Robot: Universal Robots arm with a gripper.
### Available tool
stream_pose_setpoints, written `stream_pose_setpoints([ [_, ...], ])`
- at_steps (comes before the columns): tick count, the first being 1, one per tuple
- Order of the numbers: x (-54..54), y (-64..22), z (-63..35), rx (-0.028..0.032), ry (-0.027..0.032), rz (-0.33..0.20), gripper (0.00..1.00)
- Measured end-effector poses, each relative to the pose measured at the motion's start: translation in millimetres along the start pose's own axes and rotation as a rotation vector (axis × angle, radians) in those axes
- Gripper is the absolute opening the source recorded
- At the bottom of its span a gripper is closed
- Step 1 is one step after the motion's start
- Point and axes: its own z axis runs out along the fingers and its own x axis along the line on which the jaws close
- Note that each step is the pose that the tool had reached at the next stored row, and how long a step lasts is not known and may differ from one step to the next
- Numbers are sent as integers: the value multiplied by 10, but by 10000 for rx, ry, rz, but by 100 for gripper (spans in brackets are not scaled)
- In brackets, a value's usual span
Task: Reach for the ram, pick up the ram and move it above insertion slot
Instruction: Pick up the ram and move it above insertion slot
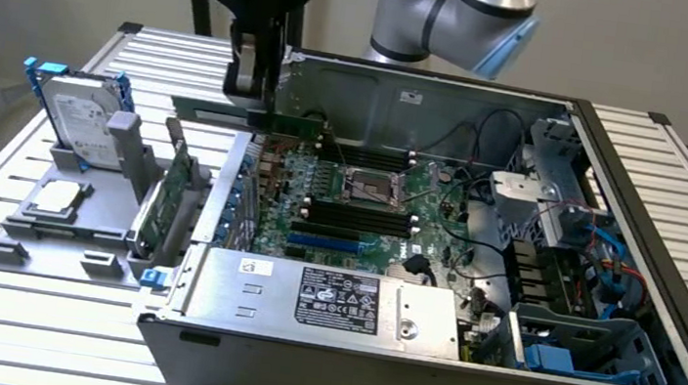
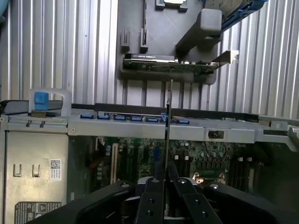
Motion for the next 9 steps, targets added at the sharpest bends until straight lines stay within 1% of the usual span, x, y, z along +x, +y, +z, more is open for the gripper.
stream_pose_setpoints([
  [9, -126, -261, 11, 0, -1, 0, 14],
])
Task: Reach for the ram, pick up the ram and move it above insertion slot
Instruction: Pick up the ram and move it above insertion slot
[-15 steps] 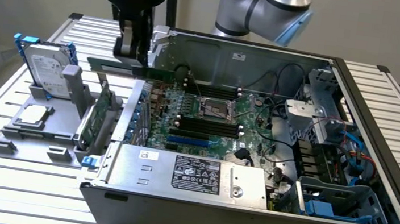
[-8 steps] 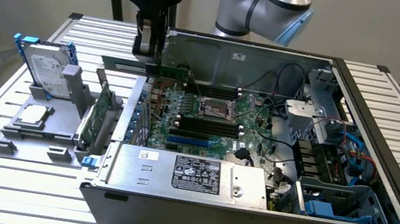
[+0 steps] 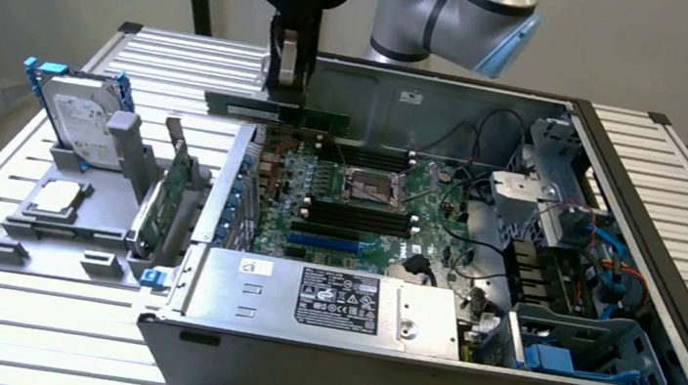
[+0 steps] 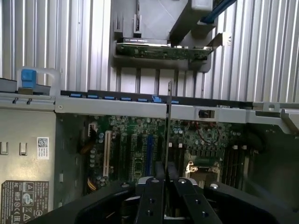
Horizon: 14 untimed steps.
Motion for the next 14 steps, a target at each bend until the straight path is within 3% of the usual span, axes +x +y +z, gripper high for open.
stream_pose_setpoints([
  [14, -196, -439, 22, 0, 0, 1, 14],
])
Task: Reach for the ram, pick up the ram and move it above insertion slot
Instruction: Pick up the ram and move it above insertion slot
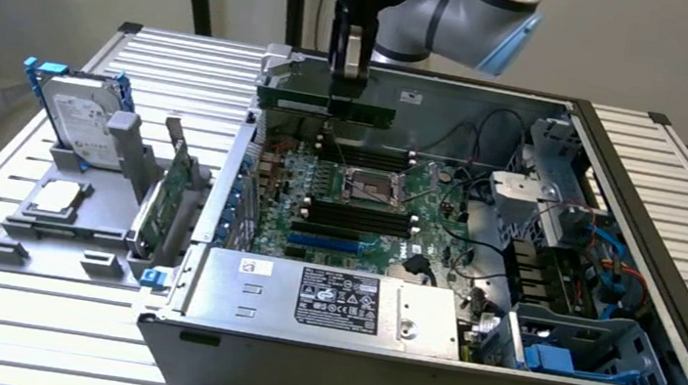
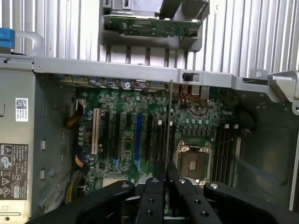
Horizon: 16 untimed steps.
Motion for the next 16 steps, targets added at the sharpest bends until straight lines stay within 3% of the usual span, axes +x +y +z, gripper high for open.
stream_pose_setpoints([
  [8, -140, -243, 36, 0, 0, 0, 14],
  [16, -319, -360, 100, 1, -1, -1, 14],
])
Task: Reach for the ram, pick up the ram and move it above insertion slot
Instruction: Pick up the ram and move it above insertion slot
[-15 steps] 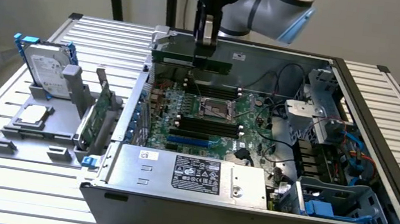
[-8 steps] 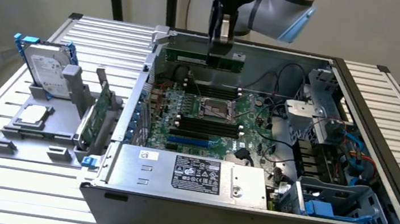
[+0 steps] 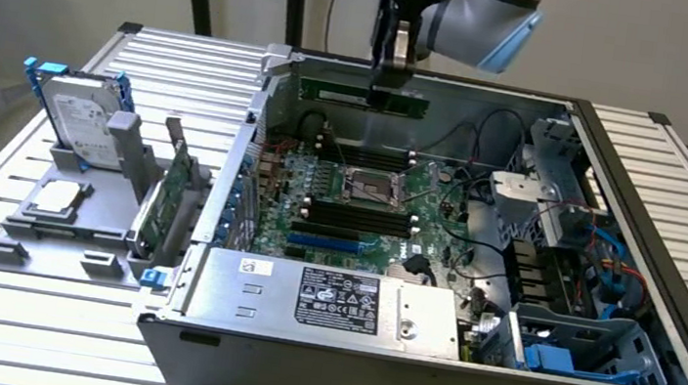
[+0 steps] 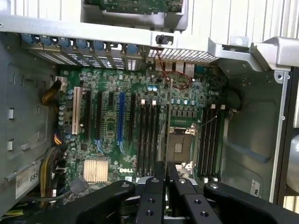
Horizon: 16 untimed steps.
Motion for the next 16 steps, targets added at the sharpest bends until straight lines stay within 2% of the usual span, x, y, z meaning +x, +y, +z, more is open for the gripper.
stream_pose_setpoints([
  [9, -94, -82, 39, 21, 0, 25, 14],
  [12, -111, -89, 43, 47, -1, 49, 14],
  [16, -111, -89, 43, 47, -3, 51, 14],
])
